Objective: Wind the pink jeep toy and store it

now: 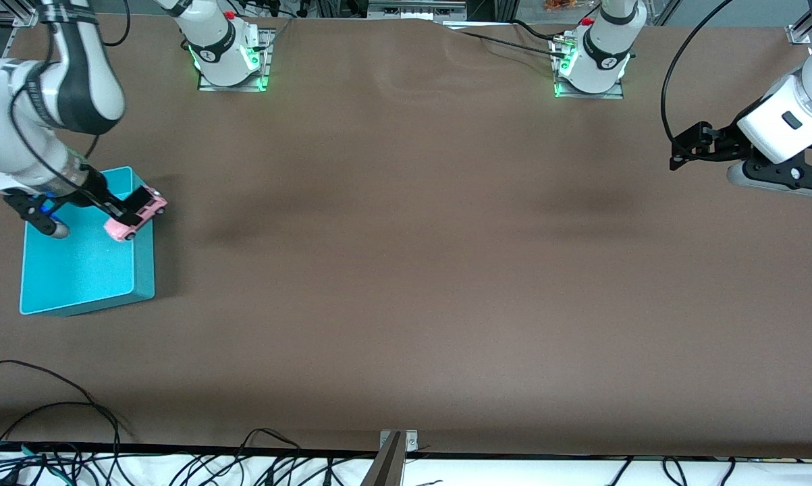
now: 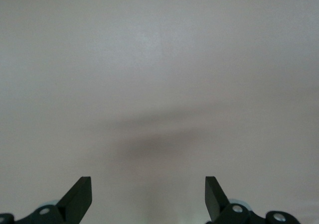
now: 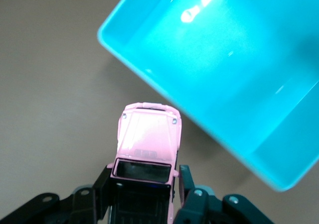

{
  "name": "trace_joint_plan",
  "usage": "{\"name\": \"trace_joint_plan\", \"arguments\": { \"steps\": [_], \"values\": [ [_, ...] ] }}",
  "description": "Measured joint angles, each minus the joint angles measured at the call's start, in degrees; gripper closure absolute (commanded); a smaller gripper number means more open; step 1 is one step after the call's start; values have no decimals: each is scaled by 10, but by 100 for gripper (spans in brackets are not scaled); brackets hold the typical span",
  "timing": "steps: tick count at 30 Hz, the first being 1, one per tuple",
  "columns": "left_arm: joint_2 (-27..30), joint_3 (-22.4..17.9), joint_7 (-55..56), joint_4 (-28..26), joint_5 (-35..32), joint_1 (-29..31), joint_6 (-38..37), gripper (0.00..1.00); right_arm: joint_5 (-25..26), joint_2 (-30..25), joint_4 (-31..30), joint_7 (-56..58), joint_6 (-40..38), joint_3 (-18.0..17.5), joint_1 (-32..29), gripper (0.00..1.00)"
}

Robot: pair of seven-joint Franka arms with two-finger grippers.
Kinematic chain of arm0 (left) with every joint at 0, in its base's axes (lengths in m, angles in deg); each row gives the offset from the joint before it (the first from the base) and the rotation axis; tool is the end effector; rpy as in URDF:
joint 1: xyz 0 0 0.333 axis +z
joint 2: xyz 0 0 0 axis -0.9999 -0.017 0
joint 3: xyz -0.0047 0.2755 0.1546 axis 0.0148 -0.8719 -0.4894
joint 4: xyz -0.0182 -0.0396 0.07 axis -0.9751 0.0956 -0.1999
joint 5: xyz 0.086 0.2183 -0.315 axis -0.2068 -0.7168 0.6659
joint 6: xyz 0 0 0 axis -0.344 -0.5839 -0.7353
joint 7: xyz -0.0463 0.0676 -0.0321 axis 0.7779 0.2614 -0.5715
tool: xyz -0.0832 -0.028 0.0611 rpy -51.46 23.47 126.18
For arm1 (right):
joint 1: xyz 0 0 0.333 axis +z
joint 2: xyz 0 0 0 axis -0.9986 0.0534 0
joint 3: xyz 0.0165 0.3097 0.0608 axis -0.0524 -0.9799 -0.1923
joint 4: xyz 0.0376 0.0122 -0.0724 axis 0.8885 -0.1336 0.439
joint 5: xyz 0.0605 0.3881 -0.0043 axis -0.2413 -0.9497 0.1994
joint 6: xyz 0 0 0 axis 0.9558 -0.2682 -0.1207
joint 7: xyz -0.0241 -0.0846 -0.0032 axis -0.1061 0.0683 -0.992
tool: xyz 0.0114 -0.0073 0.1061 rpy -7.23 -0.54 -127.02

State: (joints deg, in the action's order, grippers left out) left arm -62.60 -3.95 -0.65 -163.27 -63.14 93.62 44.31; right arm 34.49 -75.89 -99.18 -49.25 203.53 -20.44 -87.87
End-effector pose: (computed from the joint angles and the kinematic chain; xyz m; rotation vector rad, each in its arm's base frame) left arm 0.5564 -0.0475 0.5987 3.0988 -0.2181 -0.1320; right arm 0.5378 -0.0668 0.3696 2.9836 -0.9284 0.0015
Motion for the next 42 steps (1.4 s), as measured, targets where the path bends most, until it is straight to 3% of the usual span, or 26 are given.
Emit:
{"name": "trace_joint_plan", "arguments": {
  "steps": [9, 13, 29, 42],
  "values": [
    [0, 0, 0, 0, 0, 0, 0, 0, 0, 16, 0, 230, -22, 85, -11, 100],
    [0, 0, 0, 0, 0, 0, 0, 0, 0, 38, -1, 293, -22, 105, -16, 100],
    [0, 0, 0, 0, 0, 0, 0, 0, 43, 147, 25, 353, 24, 111, -46, 100],
    [0, 0, 0, 0, 0, 0, 0, 0, 47, 185, 63, 354, 73, 111, -57, 100]
  ]
}}
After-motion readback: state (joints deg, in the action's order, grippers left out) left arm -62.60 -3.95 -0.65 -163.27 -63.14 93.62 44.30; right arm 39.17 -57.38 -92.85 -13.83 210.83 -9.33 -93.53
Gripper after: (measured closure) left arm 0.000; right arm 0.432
